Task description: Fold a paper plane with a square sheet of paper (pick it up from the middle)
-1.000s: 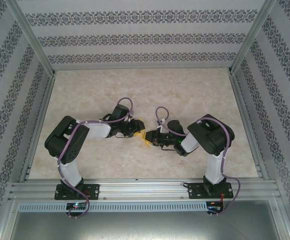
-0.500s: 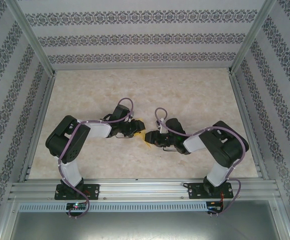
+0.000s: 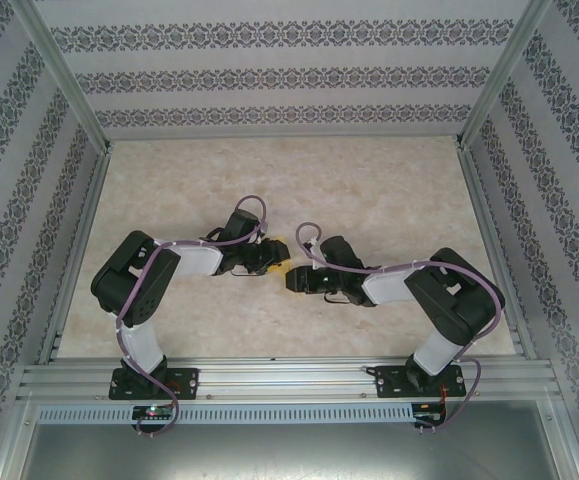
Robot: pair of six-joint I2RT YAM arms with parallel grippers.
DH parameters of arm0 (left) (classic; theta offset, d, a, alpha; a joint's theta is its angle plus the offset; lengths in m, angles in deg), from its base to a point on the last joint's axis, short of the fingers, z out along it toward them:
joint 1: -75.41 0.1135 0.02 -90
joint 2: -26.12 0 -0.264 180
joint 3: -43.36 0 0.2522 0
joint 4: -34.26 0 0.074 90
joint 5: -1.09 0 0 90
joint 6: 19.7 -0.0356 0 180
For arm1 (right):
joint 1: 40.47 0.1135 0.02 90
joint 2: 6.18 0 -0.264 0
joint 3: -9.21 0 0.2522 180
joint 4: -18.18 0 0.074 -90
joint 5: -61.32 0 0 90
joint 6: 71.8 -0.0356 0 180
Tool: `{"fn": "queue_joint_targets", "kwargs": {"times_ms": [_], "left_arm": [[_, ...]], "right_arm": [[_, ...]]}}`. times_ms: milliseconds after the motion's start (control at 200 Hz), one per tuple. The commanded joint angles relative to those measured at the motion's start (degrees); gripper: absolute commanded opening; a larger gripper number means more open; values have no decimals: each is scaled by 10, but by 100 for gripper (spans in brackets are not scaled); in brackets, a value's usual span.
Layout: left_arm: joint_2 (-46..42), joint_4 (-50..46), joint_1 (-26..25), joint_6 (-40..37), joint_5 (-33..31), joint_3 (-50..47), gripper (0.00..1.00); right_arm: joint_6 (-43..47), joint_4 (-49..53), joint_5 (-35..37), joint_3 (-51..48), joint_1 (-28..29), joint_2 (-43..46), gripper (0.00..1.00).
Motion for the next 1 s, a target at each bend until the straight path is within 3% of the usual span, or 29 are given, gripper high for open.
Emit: {"fn": "queue_joint_targets", "kwargs": {"times_ms": [0,600,889,994], "left_arm": [[5,21,-5,-4,5,14,42],[0,31,-5,2,12,11,42],[-13,32,-5,2,15,11,42],[-34,16,-4,-7,9,14,44]], "right_arm": [[60,31,41,22,22,2,42],[54,22,58,40,26,-33,36],[20,15,41,35,17,-33,6],[-17,-12,0,31,3,-36,3]]}}
